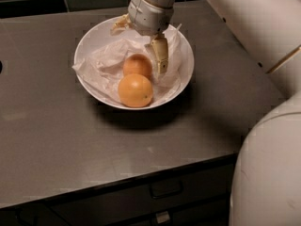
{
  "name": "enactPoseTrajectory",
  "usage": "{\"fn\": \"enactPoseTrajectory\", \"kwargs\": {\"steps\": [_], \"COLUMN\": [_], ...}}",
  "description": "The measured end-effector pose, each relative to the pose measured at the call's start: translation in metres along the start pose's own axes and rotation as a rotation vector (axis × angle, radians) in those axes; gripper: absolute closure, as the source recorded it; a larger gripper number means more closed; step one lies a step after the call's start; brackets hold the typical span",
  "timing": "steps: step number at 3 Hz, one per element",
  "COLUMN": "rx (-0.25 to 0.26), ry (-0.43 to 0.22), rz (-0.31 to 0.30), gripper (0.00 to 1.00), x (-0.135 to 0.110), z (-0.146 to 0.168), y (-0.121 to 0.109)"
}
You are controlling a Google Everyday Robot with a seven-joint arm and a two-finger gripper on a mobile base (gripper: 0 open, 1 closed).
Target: Pick orange from white bowl
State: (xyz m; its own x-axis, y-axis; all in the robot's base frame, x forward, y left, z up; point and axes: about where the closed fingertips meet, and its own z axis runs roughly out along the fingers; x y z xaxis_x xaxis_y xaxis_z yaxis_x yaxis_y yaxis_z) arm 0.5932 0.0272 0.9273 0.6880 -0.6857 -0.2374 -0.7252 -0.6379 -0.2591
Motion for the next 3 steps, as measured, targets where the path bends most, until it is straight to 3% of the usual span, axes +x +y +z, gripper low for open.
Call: {"fn": "enactPoseTrajectory", "kwargs": {"steps": [1, 3], "rx": [-0.048, -0.094], "ry": [-0.023, -0.042], "rz": [0.002, 0.012], "gripper": [0.06, 0.18], "x": [0.010, 0.020], "z": [0.017, 0.034], "y": [0.001, 0.003]}}
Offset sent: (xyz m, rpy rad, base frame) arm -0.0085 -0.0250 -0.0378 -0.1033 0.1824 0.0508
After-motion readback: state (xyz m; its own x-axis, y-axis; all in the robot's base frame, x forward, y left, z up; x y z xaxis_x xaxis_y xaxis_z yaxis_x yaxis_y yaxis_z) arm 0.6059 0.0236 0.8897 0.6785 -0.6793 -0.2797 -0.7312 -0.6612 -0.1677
